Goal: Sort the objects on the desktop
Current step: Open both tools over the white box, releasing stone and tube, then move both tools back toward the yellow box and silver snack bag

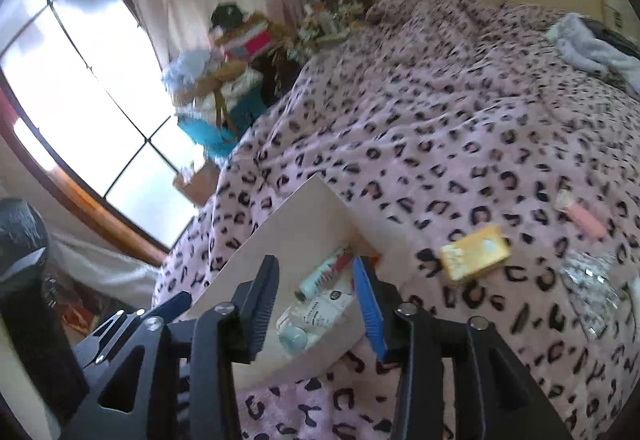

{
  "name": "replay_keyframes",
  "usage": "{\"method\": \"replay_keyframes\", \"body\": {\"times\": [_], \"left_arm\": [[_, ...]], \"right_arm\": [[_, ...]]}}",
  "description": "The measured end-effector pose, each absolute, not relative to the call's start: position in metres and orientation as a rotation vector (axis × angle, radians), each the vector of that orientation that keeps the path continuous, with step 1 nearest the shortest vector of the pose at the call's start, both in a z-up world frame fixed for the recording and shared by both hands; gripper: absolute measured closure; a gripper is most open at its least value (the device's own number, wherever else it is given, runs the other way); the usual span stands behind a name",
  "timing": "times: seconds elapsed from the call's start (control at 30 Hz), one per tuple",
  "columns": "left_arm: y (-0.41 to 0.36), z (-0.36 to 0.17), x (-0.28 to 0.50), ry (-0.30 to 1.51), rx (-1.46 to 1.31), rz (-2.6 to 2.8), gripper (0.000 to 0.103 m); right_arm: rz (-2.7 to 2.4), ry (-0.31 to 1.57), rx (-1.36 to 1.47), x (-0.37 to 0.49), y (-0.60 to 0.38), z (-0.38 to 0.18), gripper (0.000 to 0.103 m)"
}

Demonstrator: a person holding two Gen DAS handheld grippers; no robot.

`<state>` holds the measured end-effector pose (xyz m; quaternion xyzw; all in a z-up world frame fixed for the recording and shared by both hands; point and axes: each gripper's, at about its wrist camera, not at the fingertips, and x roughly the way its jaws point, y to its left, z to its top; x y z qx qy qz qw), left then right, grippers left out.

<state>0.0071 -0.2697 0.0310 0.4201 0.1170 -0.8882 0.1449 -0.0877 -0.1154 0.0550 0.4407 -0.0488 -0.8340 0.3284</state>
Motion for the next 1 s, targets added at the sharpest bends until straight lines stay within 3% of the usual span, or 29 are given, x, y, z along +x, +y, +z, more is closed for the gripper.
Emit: {"method": "replay_keyframes", "body": {"times": [0.1,0.17,0.33,0.7,1.0], "left_arm": [[-0.253,0.046,0.017,0.335,1.176,-2.604,0.014],[-0.240,0.052,0.021,0.343,1.172,-2.641,0.006],[-0.196,0.052,0.030,0.352,1.198,-2.727,0.002],[-0.092,-0.034,0.036,0.268,1.462,-2.783,0.000],[-0.052,-0.036,0.036,0.148,1.465,-2.795,0.000]], "right_arm": [[-2.262,-0.171,1.107,-0.066,-0.075,0.066,0.050],[-2.327,-0.200,1.085,-0.051,-0.047,0.070,0.037],[-2.583,-0.242,1.126,-0.014,0.031,0.050,0.022],[-2.716,-0.285,1.297,0.035,0.132,-0.047,0.021],[-2.835,-0.231,1.308,0.049,0.156,-0.042,0.021]]}}
